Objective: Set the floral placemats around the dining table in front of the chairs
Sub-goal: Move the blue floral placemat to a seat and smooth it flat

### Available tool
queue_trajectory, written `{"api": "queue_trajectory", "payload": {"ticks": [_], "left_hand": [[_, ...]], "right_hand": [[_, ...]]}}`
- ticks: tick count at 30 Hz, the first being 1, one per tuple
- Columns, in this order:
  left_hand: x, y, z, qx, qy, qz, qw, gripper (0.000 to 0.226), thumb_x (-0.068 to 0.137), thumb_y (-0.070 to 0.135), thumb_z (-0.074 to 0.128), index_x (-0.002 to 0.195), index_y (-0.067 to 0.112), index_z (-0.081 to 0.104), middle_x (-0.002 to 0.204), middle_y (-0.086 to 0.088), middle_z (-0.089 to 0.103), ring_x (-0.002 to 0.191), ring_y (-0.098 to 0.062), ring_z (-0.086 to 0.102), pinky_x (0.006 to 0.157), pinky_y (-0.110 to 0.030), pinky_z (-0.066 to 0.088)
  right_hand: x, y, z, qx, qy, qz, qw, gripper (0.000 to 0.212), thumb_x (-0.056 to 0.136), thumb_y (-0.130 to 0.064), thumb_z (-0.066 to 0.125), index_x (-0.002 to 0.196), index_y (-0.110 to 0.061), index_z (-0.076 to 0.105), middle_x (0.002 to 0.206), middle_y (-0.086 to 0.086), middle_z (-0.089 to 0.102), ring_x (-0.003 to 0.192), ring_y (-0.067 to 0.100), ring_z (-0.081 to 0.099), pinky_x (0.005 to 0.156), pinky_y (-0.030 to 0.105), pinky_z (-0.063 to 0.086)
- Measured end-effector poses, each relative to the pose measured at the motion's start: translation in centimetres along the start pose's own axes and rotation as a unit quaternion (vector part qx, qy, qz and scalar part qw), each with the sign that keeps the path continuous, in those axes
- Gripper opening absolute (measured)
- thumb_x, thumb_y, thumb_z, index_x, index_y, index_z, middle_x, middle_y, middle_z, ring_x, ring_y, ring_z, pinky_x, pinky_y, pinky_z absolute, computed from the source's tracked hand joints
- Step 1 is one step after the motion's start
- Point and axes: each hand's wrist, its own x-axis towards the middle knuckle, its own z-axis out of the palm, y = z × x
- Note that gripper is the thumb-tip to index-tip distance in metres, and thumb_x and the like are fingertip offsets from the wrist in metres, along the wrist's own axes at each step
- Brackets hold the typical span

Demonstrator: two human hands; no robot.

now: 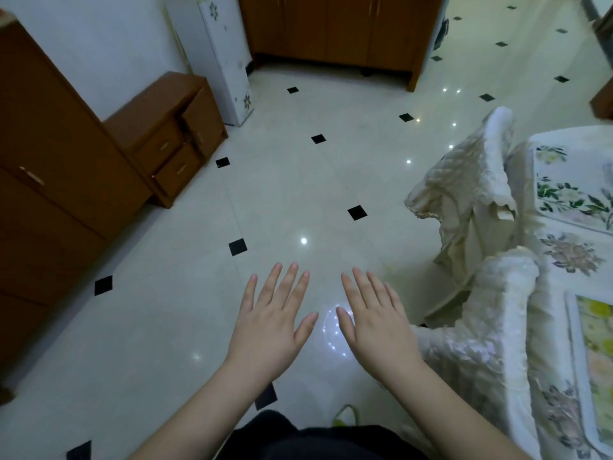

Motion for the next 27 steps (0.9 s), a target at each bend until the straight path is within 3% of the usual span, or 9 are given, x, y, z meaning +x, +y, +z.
{"api": "queue_trajectory", "payload": {"ticks": [10,15,20,23,27], "left_hand": [[10.9,-7.8,1.5,-0.038,0.004,-0.032,0.999,0.064,0.099,0.055,0.025,0.150,0.020,0.042,0.155,-0.002,0.041,0.145,-0.025,0.036,0.115,-0.047,0.015],[17.6,-14.5,1.7,-0.058,0.009,-0.028,0.998,0.064,0.100,0.056,0.023,0.152,0.022,0.037,0.158,-0.002,0.037,0.147,-0.025,0.031,0.117,-0.045,0.011],[23.3,-19.0,0.8,-0.065,-0.002,-0.041,0.997,0.069,0.096,0.060,0.012,0.157,0.028,0.023,0.164,0.002,0.023,0.152,-0.022,0.017,0.119,-0.046,0.003],[27.1,-19.9,0.3,-0.083,0.003,-0.028,0.996,0.072,0.095,0.063,0.006,0.158,0.031,0.011,0.166,0.005,0.011,0.154,-0.020,0.005,0.120,-0.047,0.000],[32.7,-18.8,0.2,-0.087,0.003,0.020,0.996,0.071,0.095,0.062,0.008,0.158,0.028,0.018,0.164,0.003,0.019,0.153,-0.022,0.013,0.119,-0.044,0.003]], "right_hand": [[13.8,-3.2,0.5,-0.010,0.017,-0.018,1.000,0.060,0.097,-0.044,0.027,0.146,-0.013,0.043,0.150,0.009,0.044,0.139,0.029,0.040,0.113,0.045,0.026],[22.0,-5.2,1.3,-0.031,0.000,0.007,0.999,0.062,0.098,-0.046,0.022,0.148,-0.016,0.040,0.153,0.007,0.041,0.142,0.028,0.036,0.115,0.043,0.021],[27.8,-6.1,0.3,-0.047,0.021,0.040,0.998,0.061,0.097,-0.046,0.023,0.148,-0.016,0.041,0.153,0.007,0.040,0.142,0.028,0.036,0.113,0.046,0.030],[30.1,-5.3,-0.4,-0.052,0.029,0.060,0.996,0.060,0.098,-0.044,0.025,0.148,-0.015,0.040,0.153,0.008,0.040,0.141,0.029,0.037,0.114,0.043,0.024],[33.4,-2.4,-1.1,-0.078,0.040,0.077,0.993,0.059,0.097,-0.042,0.028,0.147,-0.015,0.041,0.152,0.009,0.042,0.140,0.029,0.039,0.112,0.044,0.022]]}}
